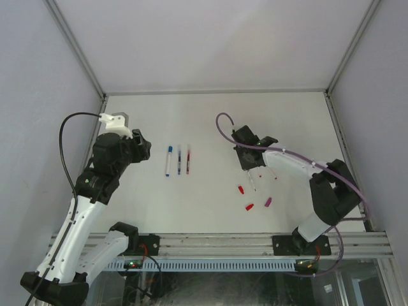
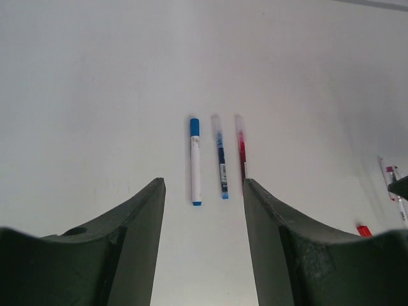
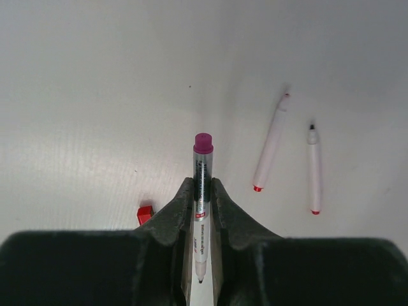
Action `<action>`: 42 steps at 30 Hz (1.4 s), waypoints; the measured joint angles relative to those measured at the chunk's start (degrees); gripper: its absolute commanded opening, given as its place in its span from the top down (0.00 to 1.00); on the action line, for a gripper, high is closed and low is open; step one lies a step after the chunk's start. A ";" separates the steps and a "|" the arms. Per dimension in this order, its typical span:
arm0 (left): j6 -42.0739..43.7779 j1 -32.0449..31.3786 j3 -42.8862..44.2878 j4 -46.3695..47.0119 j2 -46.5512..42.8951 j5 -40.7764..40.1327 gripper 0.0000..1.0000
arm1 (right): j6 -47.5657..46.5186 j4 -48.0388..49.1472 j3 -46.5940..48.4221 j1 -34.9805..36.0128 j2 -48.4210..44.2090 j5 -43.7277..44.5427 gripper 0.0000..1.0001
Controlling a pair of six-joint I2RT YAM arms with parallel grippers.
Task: Insert the pens into the pen caps
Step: Pick up the pen from the center of the board.
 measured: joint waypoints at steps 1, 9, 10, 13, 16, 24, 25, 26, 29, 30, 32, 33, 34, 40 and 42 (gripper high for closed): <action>0.00 0.00 0.00 0.00 0.00 -0.04 0.42 | -0.07 0.02 0.00 0.02 -1.20 0.48 1.00; 0.37 0.04 0.00 -0.02 0.02 0.37 0.37 | -1.14 1.03 -2.43 0.04 -12.04 1.09 1.00; 0.35 0.04 0.00 -0.02 0.02 0.57 0.37 | -1.22 1.42 -2.97 0.04 -13.40 0.39 1.00; 0.11 0.04 -0.35 0.59 -0.09 2.05 0.35 | -1.27 2.69 -4.37 -0.04 -17.55 -2.34 1.00; -1.14 -0.02 -2.49 2.29 -0.63 4.52 0.33 | -0.81 5.03 -6.12 -0.55 -22.14 -6.38 1.00; -5.44 -11.30 -6.88 6.14 -0.37 6.05 0.32 | 4.66 14.14 -13.88 -1.25 -32.22 -18.40 1.00; -5.88 -13.90 -6.99 7.32 -0.09 5.90 0.32 | 5.64 15.08 -14.62 -1.25 -32.92 -19.28 1.00; -6.16 -16.15 -7.28 8.68 0.20 5.84 0.32 | 6.86 16.52 -15.54 -1.20 -33.66 -20.37 1.00; -7.15 -22.32 -8.63 13.25 1.75 5.88 0.32 | 11.21 20.22 -17.66 -0.46 -35.28 -22.23 1.00; -7.34 -23.67 -8.98 14.45 2.36 5.90 0.31 | 12.44 21.11 -18.08 -0.11 -35.60 -22.51 1.00; -7.72 -26.69 -9.62 16.98 3.89 5.90 0.31 | 15.72 23.82 -19.17 0.87 -36.54 -22.75 1.00; -7.78 -28.04 -9.75 18.18 4.70 5.92 0.31 | 17.29 25.07 -19.71 1.33 -37.03 -22.84 1.00; -7.82 -28.98 -9.79 19.06 5.33 5.99 0.31 | 18.45 26.16 -20.15 1.70 -37.38 -22.91 1.00; -8.28 -34.14 -9.79 24.96 9.75 6.69 0.32 | 25.42 32.54 -22.21 3.52 -39.10 -23.26 1.00; -8.57 -35.19 -9.79 26.32 11.19 7.04 0.33 | 26.95 33.88 -22.67 4.02 -39.56 -23.26 1.00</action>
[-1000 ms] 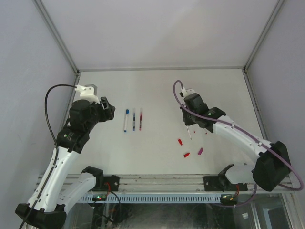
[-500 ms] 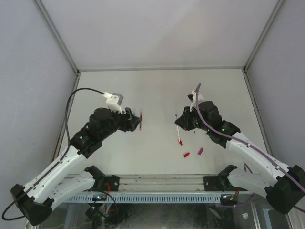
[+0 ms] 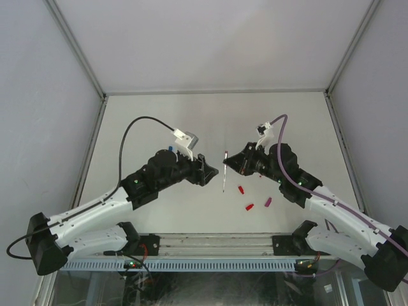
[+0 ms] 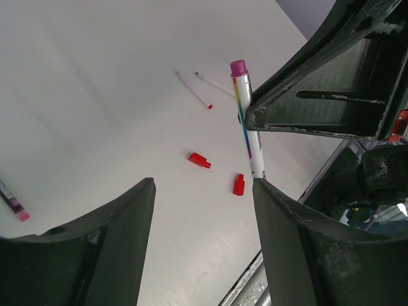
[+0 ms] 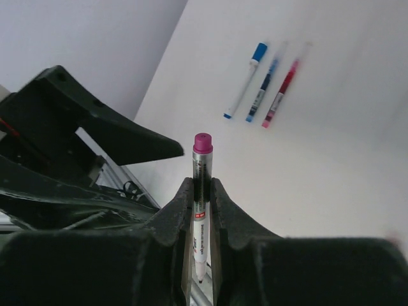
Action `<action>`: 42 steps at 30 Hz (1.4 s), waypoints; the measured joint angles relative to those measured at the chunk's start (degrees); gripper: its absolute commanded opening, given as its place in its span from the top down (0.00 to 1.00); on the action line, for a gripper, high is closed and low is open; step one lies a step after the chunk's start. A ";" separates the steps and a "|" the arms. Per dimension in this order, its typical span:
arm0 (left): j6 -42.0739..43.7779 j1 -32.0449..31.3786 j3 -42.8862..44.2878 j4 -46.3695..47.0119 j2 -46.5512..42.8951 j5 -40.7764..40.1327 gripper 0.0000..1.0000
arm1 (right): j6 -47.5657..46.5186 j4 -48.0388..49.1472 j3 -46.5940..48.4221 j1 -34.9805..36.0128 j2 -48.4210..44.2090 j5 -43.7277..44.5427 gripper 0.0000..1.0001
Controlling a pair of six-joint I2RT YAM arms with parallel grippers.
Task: Insert the pens into the pen caps
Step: Pick up the pen from the center of the board, then adjust the pen.
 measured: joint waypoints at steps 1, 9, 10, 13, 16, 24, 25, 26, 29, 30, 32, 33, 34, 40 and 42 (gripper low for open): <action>-0.09 -0.42 0.00 0.57 0.61 0.28 0.33 | 0.66 0.55 -0.17 0.31 -0.15 0.00 1.00; -0.50 -3.98 0.07 4.17 3.78 1.92 0.43 | 3.45 2.78 -0.26 1.46 -0.79 0.04 1.00; -0.57 -4.28 0.07 4.35 4.09 2.19 0.45 | 3.61 2.84 -0.28 1.49 -0.94 0.09 1.00; -0.70 -4.87 0.07 4.90 4.83 2.58 0.51 | 4.04 3.10 -0.46 1.60 -1.46 0.15 1.00; -1.07 -5.31 0.07 5.60 5.11 2.86 0.58 | 4.24 3.13 -0.48 1.62 -1.66 0.33 1.00; -1.14 -6.47 0.07 6.47 5.38 3.82 0.77 | 4.44 3.13 -0.48 1.66 -1.66 0.48 1.00; -1.16 -6.54 0.07 6.49 5.38 3.85 0.81 | 4.44 3.13 -0.48 1.66 -1.66 0.48 1.00; -1.14 -6.58 0.07 6.47 5.38 3.85 0.85 | 4.44 3.13 -0.48 1.66 -1.70 0.48 1.00; -1.25 -6.43 0.07 5.92 5.40 2.91 0.99 | 4.31 3.08 -0.55 1.66 -2.40 0.66 1.00; -1.44 -6.40 0.07 5.86 5.40 2.56 1.00 | 4.15 3.04 -0.66 1.66 -2.86 0.74 1.00; -1.44 -6.47 0.20 5.84 5.40 2.34 1.00 | 3.93 3.02 -0.92 1.66 -3.45 0.87 1.00; -1.40 -6.51 0.20 5.88 5.40 2.27 1.00 | 3.82 2.99 -0.92 1.66 -3.58 0.90 0.98; -1.31 -6.51 0.20 5.86 5.40 2.23 1.00 | 3.65 2.95 -0.92 1.66 -3.69 0.90 0.95; 0.90 -6.86 1.29 4.09 5.31 1.77 1.00 | 2.01 1.88 -0.94 1.70 -5.31 0.68 0.69; 1.70 -6.93 1.49 2.97 4.96 0.72 1.00 | 1.40 1.55 -0.94 1.70 -6.73 0.74 0.63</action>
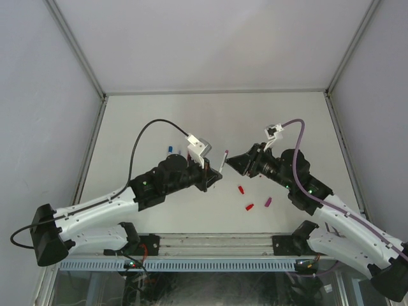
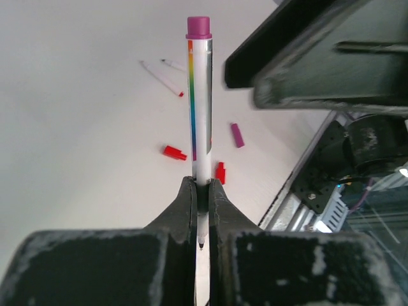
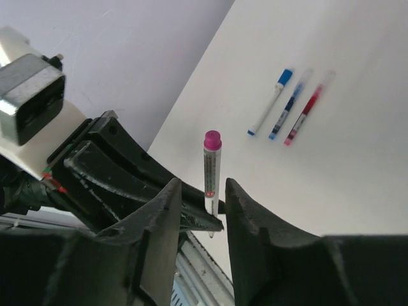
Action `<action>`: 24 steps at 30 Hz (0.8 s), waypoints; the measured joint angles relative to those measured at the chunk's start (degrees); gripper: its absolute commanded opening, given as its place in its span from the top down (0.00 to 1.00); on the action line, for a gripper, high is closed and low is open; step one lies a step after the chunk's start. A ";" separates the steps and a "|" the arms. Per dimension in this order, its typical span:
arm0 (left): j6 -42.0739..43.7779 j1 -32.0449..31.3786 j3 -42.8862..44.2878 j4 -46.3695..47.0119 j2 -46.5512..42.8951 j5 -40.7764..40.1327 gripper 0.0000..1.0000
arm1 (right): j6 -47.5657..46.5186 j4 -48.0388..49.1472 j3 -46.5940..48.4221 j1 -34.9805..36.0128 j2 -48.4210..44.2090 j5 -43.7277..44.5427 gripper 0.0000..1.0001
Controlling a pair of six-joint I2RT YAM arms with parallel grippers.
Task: Insert the pens into the pen caps
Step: Adjust the pen.
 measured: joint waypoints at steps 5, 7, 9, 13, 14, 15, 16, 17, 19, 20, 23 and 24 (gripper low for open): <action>2.43 0.04 0.22 -3.67 -1.62 -2.43 1.00 | -2.36 -1.38 0.02 0.00 -3.82 0.81 0.55; 3.39 0.04 0.66 -5.22 -2.36 -3.37 1.00 | -3.69 -2.67 0.15 0.00 -5.14 1.09 0.54; 4.76 0.04 1.40 -6.88 -3.23 -4.66 1.00 | -5.22 -4.57 0.50 0.00 -6.25 1.46 0.54; 8.13 0.04 4.07 -10.97 -4.52 -6.84 1.00 | -8.15 -9.05 2.36 -0.07 -7.08 2.01 0.53; 9.14 0.04 4.90 -12.26 -4.70 -7.39 1.00 | -8.96 -10.25 2.97 -0.07 -7.08 2.01 0.53; 10.16 0.04 5.55 -13.35 -4.83 -7.67 1.00 | -9.92 -11.63 3.78 -0.13 -7.02 1.88 0.52; 11.17 0.04 6.32 -14.71 -4.87 -7.89 1.00 | -10.58 -12.85 4.55 -0.15 -6.86 1.75 0.52; 12.24 0.02 7.15 -16.15 -4.87 -8.04 1.00 | -11.63 -14.64 5.77 -0.20 -6.56 1.40 0.51; 14.25 -0.09 8.44 -18.62 -4.87 -8.41 1.00 | -13.88 -17.75 8.59 -0.37 -5.53 0.63 0.51; 15.43 -0.35 9.16 -20.13 -4.87 -8.79 1.00 | -14.86 -19.15 9.97 -0.48 -5.01 0.31 0.50; 18.36 -1.68 10.19 -23.15 -4.85 -9.77 1.00 | -16.98 -22.67 13.53 -0.96 -3.41 -1.16 0.48; 19.32 -2.36 10.29 -23.91 -4.85 -10.14 1.00 | -17.55 -24.04 14.80 -1.31 -2.73 -1.99 0.47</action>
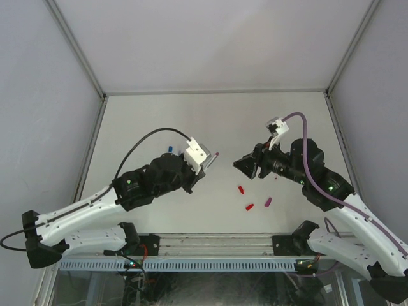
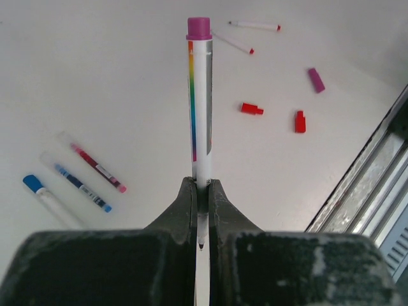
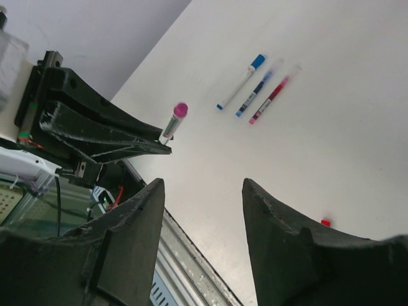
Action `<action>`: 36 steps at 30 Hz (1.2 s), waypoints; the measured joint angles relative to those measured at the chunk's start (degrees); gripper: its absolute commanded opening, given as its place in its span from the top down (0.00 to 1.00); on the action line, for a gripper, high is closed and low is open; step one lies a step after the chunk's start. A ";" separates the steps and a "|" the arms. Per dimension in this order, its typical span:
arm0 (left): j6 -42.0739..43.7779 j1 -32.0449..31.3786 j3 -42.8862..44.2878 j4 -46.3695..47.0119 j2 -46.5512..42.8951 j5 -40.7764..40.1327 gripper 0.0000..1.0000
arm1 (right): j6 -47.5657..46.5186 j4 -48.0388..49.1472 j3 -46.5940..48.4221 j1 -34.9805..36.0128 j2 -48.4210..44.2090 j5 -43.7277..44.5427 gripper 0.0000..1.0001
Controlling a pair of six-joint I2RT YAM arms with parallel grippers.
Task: Insert the pens into the pen caps
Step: Adjust the pen.
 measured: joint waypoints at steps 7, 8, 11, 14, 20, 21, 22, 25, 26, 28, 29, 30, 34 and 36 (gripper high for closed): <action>5.14 -3.39 0.00 -3.08 0.09 -0.50 1.00 | -1.44 -6.23 5.68 -1.31 3.69 -5.03 0.43; 5.66 -3.74 0.00 -3.28 0.26 -0.52 1.00 | -1.44 -6.86 6.08 -1.38 4.33 -5.77 0.43; 7.02 -4.66 0.31 -3.89 1.18 -0.59 1.00 | -1.33 -7.48 6.36 -1.33 6.60 -8.13 0.42; 8.02 -5.81 0.98 -4.13 2.60 -0.63 1.00 | -1.18 -8.35 6.36 -0.72 9.25 -9.77 0.42; 9.51 -7.98 2.03 -4.26 4.83 -0.87 1.00 | -1.11 -9.31 6.36 0.85 12.83 -10.73 0.51; 9.75 -8.35 2.23 -4.31 5.14 -1.03 1.00 | -1.11 -9.44 6.36 0.96 13.20 -10.78 0.54; 10.01 -8.70 2.38 -4.33 5.42 -1.16 1.00 | -1.11 -9.55 6.36 1.03 13.49 -10.88 0.58; 10.47 -9.40 2.71 -4.44 6.08 -1.60 1.00 | -1.16 -9.75 6.36 1.25 14.14 -11.32 0.69; 10.49 -9.53 2.78 -4.50 6.29 -1.73 1.00 | -1.09 -9.75 6.36 1.27 14.29 -11.54 0.72; 10.54 -9.64 2.78 -4.55 6.51 -1.88 1.00 | -1.18 -9.77 6.36 1.27 14.45 -11.98 0.80; 10.56 -9.66 2.78 -4.55 6.62 -1.92 1.00 | -1.11 -9.79 6.36 1.27 14.47 -12.20 0.84; 10.60 -9.66 2.78 -4.55 6.71 -1.95 1.00 | -1.14 -9.81 6.36 1.27 14.49 -12.31 0.90; 11.02 -9.75 2.78 -4.92 6.75 -2.32 0.90 | -0.96 -9.62 6.38 1.27 14.47 -13.73 1.00; 11.04 -9.86 2.78 -5.01 6.75 -2.67 0.82 | -0.87 -9.62 6.45 1.27 14.47 -14.14 1.00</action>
